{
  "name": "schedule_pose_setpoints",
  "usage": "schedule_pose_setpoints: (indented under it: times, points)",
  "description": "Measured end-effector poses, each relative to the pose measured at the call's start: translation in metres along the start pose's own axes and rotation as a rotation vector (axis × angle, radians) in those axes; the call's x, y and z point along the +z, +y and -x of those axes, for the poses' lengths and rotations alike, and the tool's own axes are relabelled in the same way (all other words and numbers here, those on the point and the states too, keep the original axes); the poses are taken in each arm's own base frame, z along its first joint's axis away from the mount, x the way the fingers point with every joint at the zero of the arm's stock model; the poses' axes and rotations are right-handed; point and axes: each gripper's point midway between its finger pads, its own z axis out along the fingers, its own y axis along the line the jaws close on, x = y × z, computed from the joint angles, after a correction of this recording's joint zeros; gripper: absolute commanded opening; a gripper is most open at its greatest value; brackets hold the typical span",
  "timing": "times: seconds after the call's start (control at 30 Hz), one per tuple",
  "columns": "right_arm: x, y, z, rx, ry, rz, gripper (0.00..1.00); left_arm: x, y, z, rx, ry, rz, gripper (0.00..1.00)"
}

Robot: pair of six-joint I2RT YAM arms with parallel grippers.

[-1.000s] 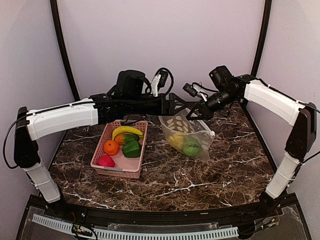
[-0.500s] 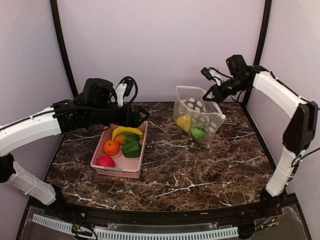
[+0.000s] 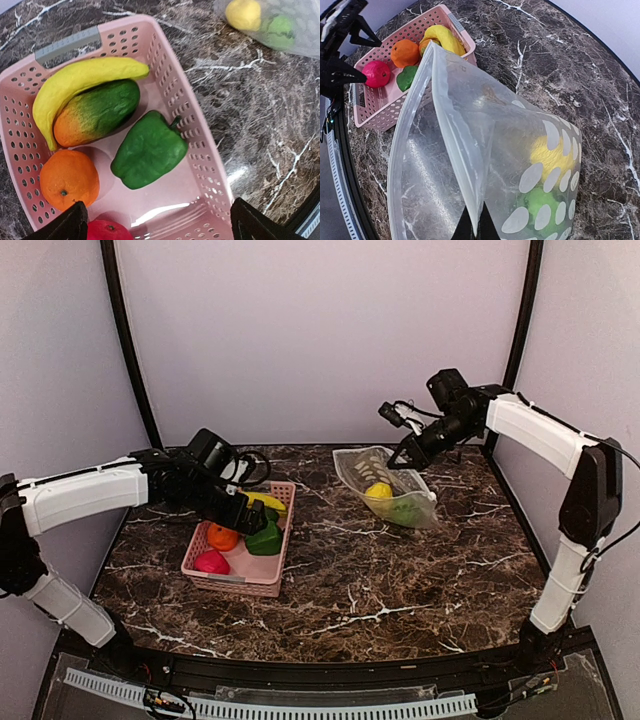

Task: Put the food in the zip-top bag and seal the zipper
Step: Pick up the fake vegetable from the bin.

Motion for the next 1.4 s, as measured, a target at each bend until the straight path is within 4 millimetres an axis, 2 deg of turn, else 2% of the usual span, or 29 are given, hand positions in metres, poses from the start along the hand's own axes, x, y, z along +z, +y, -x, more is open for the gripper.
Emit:
schedule_pose_setpoints:
  times: [0.2,0.5,0.7,0.87,1.03,1.23,1.4]
  points:
    - [0.008,0.009,-0.002,-0.019,0.016,0.023,0.00,0.027,0.024,-0.019,0.006,0.131,-0.019,0.96]
    - [0.013,0.012,-0.009,-0.017,0.032,0.035,0.00,0.039,0.005,0.001,0.148,0.166,-0.153,0.90]
    - [0.017,0.017,-0.017,-0.013,0.047,0.058,0.00,0.054,0.005,-0.005,0.171,0.234,-0.158,0.93]
    - [0.018,0.021,-0.018,-0.021,0.049,0.070,0.00,0.057,0.005,-0.001,0.179,0.246,-0.153,0.94]
    - [0.019,0.023,-0.018,-0.027,0.049,0.077,0.00,0.063,0.004,0.004,0.194,0.252,-0.156,0.91]
    - [0.020,0.027,-0.017,-0.032,0.048,0.087,0.00,0.081,0.003,-0.006,0.201,0.306,-0.177,0.91]
    - [0.021,0.029,-0.017,-0.034,0.047,0.094,0.00,0.087,0.003,-0.011,0.198,0.324,-0.180,0.91]
